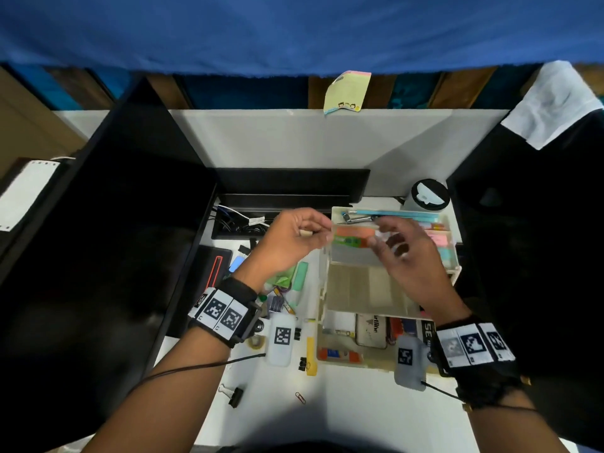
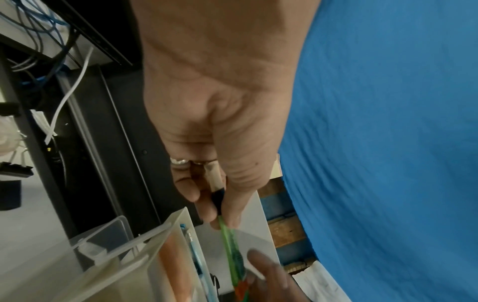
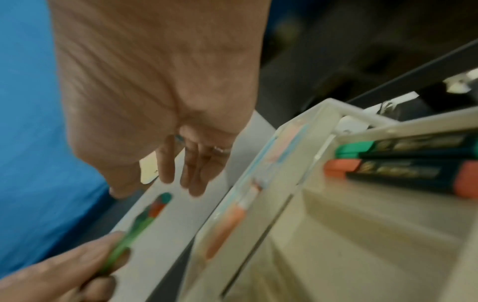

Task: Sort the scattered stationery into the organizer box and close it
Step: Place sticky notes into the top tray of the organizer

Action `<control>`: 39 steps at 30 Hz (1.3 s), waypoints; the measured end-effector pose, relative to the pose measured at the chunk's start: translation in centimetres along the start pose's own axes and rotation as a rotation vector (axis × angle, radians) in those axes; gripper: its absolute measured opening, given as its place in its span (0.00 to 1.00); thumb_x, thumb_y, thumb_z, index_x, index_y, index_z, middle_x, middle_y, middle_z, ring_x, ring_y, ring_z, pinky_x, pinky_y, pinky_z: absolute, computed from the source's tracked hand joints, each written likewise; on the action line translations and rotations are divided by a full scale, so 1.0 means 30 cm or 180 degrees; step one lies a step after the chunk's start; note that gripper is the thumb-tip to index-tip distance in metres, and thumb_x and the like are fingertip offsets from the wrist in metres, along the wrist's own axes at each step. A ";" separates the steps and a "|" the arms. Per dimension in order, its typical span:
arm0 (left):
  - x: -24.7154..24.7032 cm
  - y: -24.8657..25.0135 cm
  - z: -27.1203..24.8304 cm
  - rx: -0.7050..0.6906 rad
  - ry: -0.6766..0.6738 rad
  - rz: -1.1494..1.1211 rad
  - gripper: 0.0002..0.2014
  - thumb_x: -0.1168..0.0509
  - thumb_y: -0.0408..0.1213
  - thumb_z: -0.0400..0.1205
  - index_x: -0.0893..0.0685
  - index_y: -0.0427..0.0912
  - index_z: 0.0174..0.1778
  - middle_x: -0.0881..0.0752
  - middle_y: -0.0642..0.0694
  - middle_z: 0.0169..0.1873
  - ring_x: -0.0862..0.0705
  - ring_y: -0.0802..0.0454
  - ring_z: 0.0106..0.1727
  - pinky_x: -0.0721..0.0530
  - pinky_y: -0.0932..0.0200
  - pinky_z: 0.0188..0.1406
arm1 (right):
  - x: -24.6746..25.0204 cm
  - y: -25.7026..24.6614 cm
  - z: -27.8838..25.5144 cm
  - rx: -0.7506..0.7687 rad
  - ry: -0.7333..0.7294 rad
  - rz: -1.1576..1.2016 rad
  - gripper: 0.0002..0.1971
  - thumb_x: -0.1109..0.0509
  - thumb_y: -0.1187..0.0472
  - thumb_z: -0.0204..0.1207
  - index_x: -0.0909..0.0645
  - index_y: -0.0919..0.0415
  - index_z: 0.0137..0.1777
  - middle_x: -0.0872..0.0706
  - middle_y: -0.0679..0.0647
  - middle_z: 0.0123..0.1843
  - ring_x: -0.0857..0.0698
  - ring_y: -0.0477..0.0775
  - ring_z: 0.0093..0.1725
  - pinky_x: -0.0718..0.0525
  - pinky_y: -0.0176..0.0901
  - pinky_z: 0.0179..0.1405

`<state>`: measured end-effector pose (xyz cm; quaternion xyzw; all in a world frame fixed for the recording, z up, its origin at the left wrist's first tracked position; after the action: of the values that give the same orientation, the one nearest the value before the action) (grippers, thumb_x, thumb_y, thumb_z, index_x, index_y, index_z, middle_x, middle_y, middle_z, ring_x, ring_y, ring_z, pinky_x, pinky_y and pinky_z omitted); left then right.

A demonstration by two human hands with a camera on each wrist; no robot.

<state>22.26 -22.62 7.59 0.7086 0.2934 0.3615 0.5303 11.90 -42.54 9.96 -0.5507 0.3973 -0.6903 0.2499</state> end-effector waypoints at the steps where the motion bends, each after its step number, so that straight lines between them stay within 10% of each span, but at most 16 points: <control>1: -0.004 -0.007 0.002 0.0017 -0.0020 -0.0032 0.08 0.21 0.32 0.80 0.08 0.46 0.52 0.06 0.48 0.43 0.10 0.59 0.46 0.13 0.56 0.54 | -0.044 -0.030 0.006 0.0034 -0.0257 0.0099 0.19 0.27 0.44 0.81 0.17 0.46 0.70 0.14 0.42 0.59 0.14 0.41 0.51 0.13 0.39 0.47; 8: 0.031 -0.103 0.010 0.0228 0.0287 -0.0399 0.11 0.32 0.43 0.89 0.12 0.44 0.64 0.07 0.47 0.54 0.09 0.52 0.56 0.11 0.57 0.53 | -0.112 -0.042 0.013 0.0031 -0.0360 0.0007 0.07 0.29 0.53 0.85 0.12 0.45 0.59 0.10 0.37 0.43 0.11 0.39 0.45 0.14 0.38 0.47; 13: 0.043 -0.400 0.021 0.0971 0.0308 0.2335 0.11 0.31 0.51 0.86 0.11 0.48 0.51 0.11 0.51 0.46 0.12 0.49 0.49 0.19 0.56 0.43 | -0.013 0.036 -0.024 -0.0227 -0.0112 -0.0036 0.06 0.29 0.55 0.85 0.11 0.50 0.57 0.08 0.41 0.47 0.11 0.43 0.48 0.13 0.40 0.50; 21: -0.089 -0.468 0.047 0.0735 0.0092 0.3661 0.20 0.26 0.55 0.81 0.14 0.41 0.58 0.12 0.41 0.56 0.12 0.42 0.55 0.20 0.52 0.50 | 0.102 0.121 -0.099 -0.0610 0.0221 0.0614 0.07 0.28 0.58 0.85 0.10 0.49 0.56 0.07 0.44 0.44 0.12 0.40 0.44 0.16 0.30 0.48; 28: -0.082 -0.448 0.058 0.1011 0.0182 0.3361 0.19 0.25 0.52 0.80 0.14 0.42 0.58 0.11 0.42 0.56 0.12 0.41 0.56 0.16 0.51 0.54 | 0.129 0.137 -0.106 -0.0659 0.0278 0.0736 0.07 0.30 0.60 0.86 0.10 0.52 0.58 0.09 0.40 0.42 0.13 0.38 0.43 0.17 0.28 0.45; 34: 0.061 -0.351 0.038 0.1185 0.0433 0.2226 0.12 0.28 0.49 0.82 0.14 0.45 0.40 0.12 0.49 0.35 0.12 0.51 0.36 0.18 0.58 0.31 | 0.190 0.178 -0.049 -0.0615 0.0400 0.0768 0.09 0.32 0.63 0.87 0.11 0.51 0.59 0.07 0.44 0.55 0.10 0.44 0.55 0.12 0.38 0.57; 39: 0.237 -0.195 0.033 0.0796 0.1024 0.1869 0.15 0.26 0.43 0.85 0.17 0.49 0.32 0.13 0.51 0.31 0.16 0.56 0.33 0.20 0.58 0.40 | 0.255 0.230 0.030 -0.0673 0.0552 0.0490 0.10 0.30 0.62 0.86 0.13 0.44 0.52 0.08 0.49 0.50 0.10 0.44 0.46 0.12 0.31 0.42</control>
<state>26.92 -15.93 3.21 0.7561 0.1989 0.5667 0.2600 10.07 -52.63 8.64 -0.4802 0.5289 -0.6684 0.2073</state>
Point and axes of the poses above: each hand's wrist, its own z-axis towards the middle knuckle, its own x-axis out of the back of the hand, y = z × x, the point moved 10 cm from there along z, towards the middle knuckle
